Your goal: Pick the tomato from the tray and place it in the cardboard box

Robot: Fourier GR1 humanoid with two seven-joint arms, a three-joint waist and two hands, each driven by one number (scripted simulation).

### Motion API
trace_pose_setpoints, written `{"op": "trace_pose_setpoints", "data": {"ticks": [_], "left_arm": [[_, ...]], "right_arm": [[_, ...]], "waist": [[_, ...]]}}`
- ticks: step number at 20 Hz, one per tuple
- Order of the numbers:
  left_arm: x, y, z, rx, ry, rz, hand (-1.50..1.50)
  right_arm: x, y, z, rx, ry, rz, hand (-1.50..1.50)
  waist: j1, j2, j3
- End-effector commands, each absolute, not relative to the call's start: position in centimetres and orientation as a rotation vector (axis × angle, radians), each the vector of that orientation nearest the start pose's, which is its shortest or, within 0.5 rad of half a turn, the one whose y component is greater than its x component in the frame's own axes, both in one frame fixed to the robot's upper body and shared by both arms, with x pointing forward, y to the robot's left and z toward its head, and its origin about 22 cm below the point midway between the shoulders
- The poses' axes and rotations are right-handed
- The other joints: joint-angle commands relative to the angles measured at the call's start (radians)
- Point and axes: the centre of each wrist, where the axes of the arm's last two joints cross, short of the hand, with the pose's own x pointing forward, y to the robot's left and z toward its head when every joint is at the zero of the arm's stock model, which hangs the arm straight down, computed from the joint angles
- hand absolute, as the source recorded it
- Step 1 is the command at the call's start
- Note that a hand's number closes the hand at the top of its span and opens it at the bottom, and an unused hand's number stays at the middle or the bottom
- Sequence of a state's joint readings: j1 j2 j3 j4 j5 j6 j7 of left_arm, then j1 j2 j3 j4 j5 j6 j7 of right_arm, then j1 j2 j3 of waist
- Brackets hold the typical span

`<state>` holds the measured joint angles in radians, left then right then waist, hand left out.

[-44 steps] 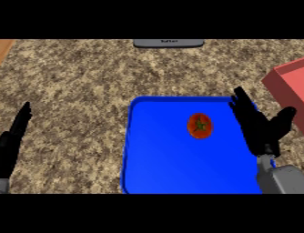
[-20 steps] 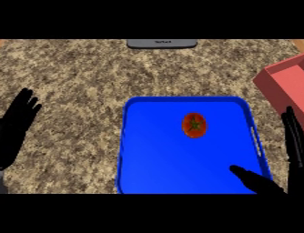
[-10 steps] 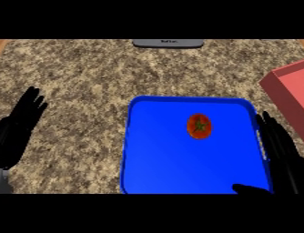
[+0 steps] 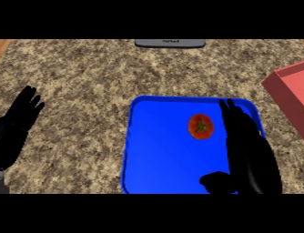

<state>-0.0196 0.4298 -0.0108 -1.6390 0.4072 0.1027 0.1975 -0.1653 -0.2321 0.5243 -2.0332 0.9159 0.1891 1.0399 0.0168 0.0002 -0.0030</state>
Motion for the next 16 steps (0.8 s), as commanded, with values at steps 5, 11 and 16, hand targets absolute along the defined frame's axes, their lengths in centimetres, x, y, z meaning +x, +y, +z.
{"op": "trace_pose_setpoints", "data": {"ticks": [5, 11, 16], "left_arm": [[25.0, 31.7, 6.0, 0.061, -1.441, 0.055, 0.0], [24.5, 33.7, 4.9, 0.051, -1.426, 0.05, 0.0], [23.3, 33.3, 5.7, 0.045, -1.429, 0.039, 0.0]], "right_arm": [[22.7, -11.5, 13.0, -0.949, -0.998, 0.83, -1.5], [22.2, -9.6, 11.9, -0.938, -1.039, 0.851, -1.5], [22.8, -12.0, 12.0, -0.94, -1.07, 0.858, -1.5]], "waist": [[-0.015, 0.0, 0.003], [-0.015, -0.001, 0.003], [-0.014, -0.001, 0.003]]}}
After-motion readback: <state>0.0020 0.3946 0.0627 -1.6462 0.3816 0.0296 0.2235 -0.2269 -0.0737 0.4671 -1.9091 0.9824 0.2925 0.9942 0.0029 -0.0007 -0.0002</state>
